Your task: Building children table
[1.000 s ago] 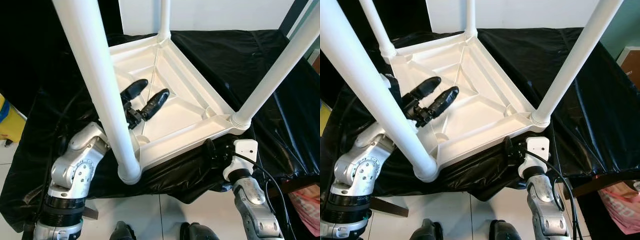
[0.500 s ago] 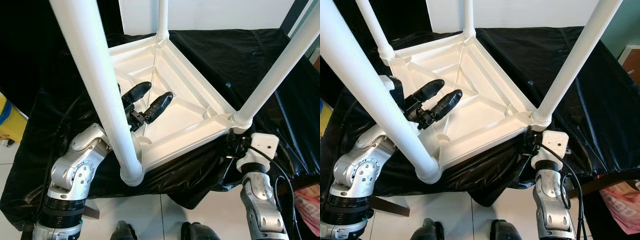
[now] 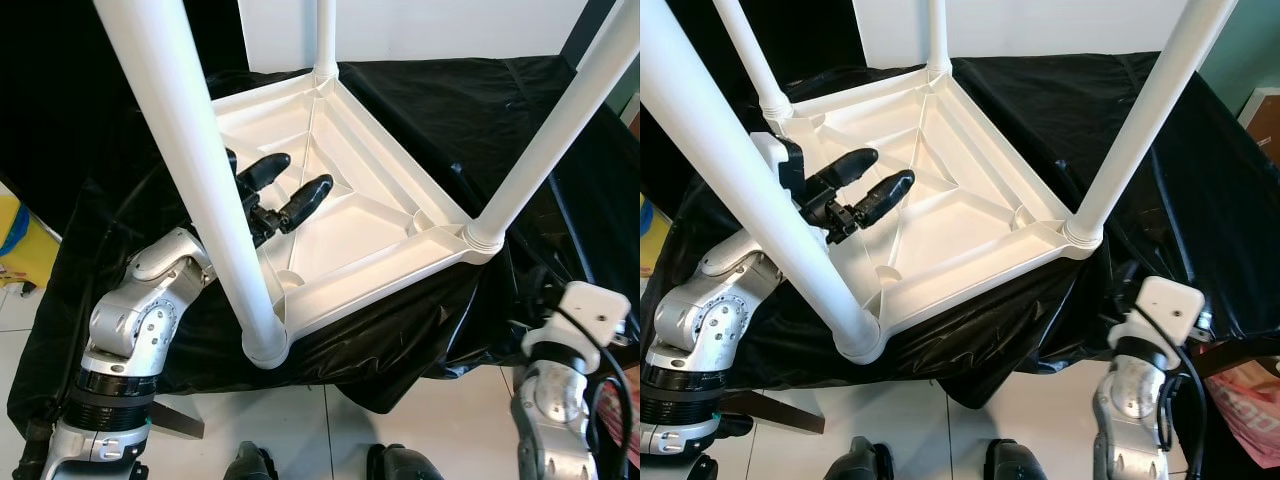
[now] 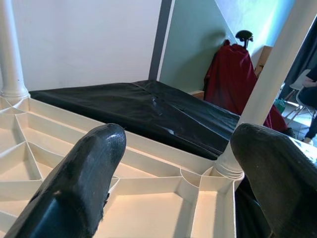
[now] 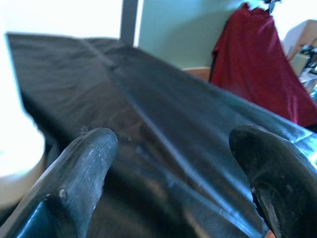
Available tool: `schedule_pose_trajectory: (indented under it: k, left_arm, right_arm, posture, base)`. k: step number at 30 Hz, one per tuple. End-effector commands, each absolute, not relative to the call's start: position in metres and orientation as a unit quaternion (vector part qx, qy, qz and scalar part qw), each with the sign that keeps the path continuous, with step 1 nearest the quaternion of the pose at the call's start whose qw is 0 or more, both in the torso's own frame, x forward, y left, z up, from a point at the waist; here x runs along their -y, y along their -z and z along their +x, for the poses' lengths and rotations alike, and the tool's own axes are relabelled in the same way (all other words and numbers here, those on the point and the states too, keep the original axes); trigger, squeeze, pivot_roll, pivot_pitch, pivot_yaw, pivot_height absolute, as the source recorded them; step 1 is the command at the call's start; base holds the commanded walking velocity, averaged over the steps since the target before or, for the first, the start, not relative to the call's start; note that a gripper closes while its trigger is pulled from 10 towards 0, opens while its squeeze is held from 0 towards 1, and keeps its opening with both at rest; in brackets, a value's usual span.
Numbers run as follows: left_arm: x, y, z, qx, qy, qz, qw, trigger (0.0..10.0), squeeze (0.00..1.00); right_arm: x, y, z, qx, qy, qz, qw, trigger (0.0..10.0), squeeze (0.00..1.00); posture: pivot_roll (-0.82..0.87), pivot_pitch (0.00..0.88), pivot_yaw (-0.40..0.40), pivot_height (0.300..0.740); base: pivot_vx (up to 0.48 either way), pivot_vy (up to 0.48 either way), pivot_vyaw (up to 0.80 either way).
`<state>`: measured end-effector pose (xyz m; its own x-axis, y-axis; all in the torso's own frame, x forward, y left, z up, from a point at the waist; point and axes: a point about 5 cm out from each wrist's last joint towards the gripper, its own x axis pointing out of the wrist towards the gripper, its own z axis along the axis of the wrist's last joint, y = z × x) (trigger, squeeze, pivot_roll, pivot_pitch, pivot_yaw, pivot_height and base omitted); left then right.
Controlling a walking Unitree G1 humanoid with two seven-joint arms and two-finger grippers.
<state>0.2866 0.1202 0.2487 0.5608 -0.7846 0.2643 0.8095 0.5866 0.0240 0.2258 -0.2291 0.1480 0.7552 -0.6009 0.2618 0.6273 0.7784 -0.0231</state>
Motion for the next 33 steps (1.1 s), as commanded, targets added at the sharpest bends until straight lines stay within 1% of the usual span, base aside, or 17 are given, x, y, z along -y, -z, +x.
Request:
schedule_pose_trajectory:
  k: [1, 3, 9, 12, 13, 14, 15, 16, 17, 19, 22, 23, 25, 27, 29, 31, 33]
  left_arm:
    - [-0.115, -0.249, 0.279, 0.122, 0.529, -0.035, 0.839, 10.0, 0.0]
    - [-0.111, -0.25, 0.273, 0.114, 0.557, -0.04, 0.822, 10.0, 0.0]
    - [-0.109, -0.251, 0.269, 0.111, 0.567, -0.037, 0.815, 10.0, 0.0]
    - [-0.109, -0.251, 0.269, 0.111, 0.567, -0.037, 0.815, 10.0, 0.0]
    - [-0.108, -0.253, 0.267, 0.113, 0.569, -0.041, 0.813, 10.0, 0.0]
    - [-0.108, -0.253, 0.267, 0.113, 0.569, -0.041, 0.813, 10.0, 0.0]
    - [-0.106, -0.256, 0.264, 0.117, 0.569, -0.047, 0.813, 10.0, 0.0]
    - [-0.106, -0.256, 0.264, 0.117, 0.569, -0.047, 0.813, 10.0, 0.0]
    - [-0.104, -0.258, 0.262, 0.119, 0.569, -0.054, 0.812, 10.0, 0.0]
    - [-0.104, -0.258, 0.262, 0.119, 0.569, -0.054, 0.812, 10.0, 0.0]
    - [-0.096, -0.26, 0.252, 0.127, 0.568, -0.076, 0.809, 10.0, 0.0]
    - [-0.096, -0.26, 0.252, 0.127, 0.568, -0.076, 0.809, 10.0, 0.0]
    - [-0.089, -0.26, 0.245, 0.128, 0.569, -0.089, 0.807, 10.0, 0.0]
    - [-0.087, -0.261, 0.243, 0.129, 0.569, -0.095, 0.807, 10.0, 0.0]
    - [-0.081, -0.262, 0.239, 0.134, 0.569, -0.104, 0.805, 10.0, 0.0]
    - [-0.081, -0.262, 0.239, 0.134, 0.569, -0.104, 0.805, 10.0, 0.0]
    - [-0.074, -0.264, 0.236, 0.14, 0.565, -0.117, 0.804, 10.0, 0.0]
  right_arm:
    - [0.233, -0.145, 0.226, 0.111, 0.344, -0.057, 0.931, 10.0, 0.0]
    - [0.235, -0.149, 0.239, 0.117, 0.374, -0.047, 0.919, 10.0, 0.0]
    - [0.229, -0.154, 0.256, 0.121, 0.385, -0.034, 0.914, 10.0, 0.0]
    - [0.229, -0.154, 0.256, 0.121, 0.385, -0.034, 0.914, 10.0, 0.0]
    - [0.224, -0.155, 0.266, 0.12, 0.384, -0.03, 0.915, 10.0, 0.0]
    - [0.224, -0.155, 0.266, 0.12, 0.384, -0.03, 0.915, 10.0, 0.0]
    - [0.214, -0.157, 0.28, 0.12, 0.373, -0.025, 0.92, 10.0, 0.0]
    - [0.214, -0.157, 0.28, 0.12, 0.373, -0.025, 0.92, 10.0, 0.0]
    - [0.207, -0.159, 0.29, 0.121, 0.365, -0.021, 0.923, 10.0, 0.0]
    - [0.207, -0.159, 0.29, 0.121, 0.365, -0.021, 0.923, 10.0, 0.0]
    - [0.194, -0.166, 0.314, 0.124, 0.338, -0.022, 0.933, 10.0, 0.0]
    - [0.194, -0.166, 0.314, 0.124, 0.338, -0.022, 0.933, 10.0, 0.0]
    - [0.189, -0.172, 0.328, 0.129, 0.322, -0.02, 0.938, 10.0, 0.0]
    - [0.188, -0.174, 0.332, 0.131, 0.318, -0.019, 0.939, 10.0, 0.0]
    - [0.183, -0.181, 0.344, 0.133, 0.3, -0.017, 0.945, 10.0, 0.0]
    - [0.183, -0.181, 0.344, 0.133, 0.3, -0.017, 0.945, 10.0, 0.0]
    - [0.177, -0.187, 0.356, 0.135, 0.281, -0.013, 0.95, 10.0, 0.0]
  posture:
    - [-0.09, 0.156, 0.03, 0.74]
    - [-0.08, 0.158, 0.033, 0.74]
    - [-0.07, 0.161, 0.033, 0.74]
    - [-0.07, 0.161, 0.033, 0.74]
    - [-0.06, 0.163, 0.034, 0.74]
    - [-0.06, 0.163, 0.034, 0.74]
    - [-0.05, 0.163, 0.036, 0.74]
    - [-0.05, 0.163, 0.036, 0.74]
    - [-0.05, 0.163, 0.036, 0.74]
    - [-0.05, 0.163, 0.036, 0.74]
    - [-0.02, 0.168, 0.029, 0.74]
    - [-0.02, 0.168, 0.029, 0.74]
    - [-0.02, 0.172, 0.026, 0.74]
    - [-0.02, 0.172, 0.026, 0.74]
    - [-0.01, 0.176, 0.025, 0.74]
    - [-0.01, 0.176, 0.025, 0.74]
    - [-0.01, 0.182, 0.031, 0.74]
  base:
    - [0.0, 0.0, 0.0]
    - [0.0, 0.0, 0.0]
    - [0.0, 0.0, 0.0]
    - [0.0, 0.0, 0.0]
    - [0.0, 0.0, 0.0]
    - [0.0, 0.0, 0.0]
    - [0.0, 0.0, 0.0]
    - [0.0, 0.0, 0.0]
    - [0.0, 0.0, 0.0]
    - [0.0, 0.0, 0.0]
    - [0.0, 0.0, 0.0]
    - [0.0, 0.0, 0.0]
    - [0.0, 0.0, 0.0]
    - [0.0, 0.0, 0.0]
    - [0.0, 0.0, 0.0]
    - [0.0, 0.0, 0.0]
    - [0.0, 0.0, 0.0]
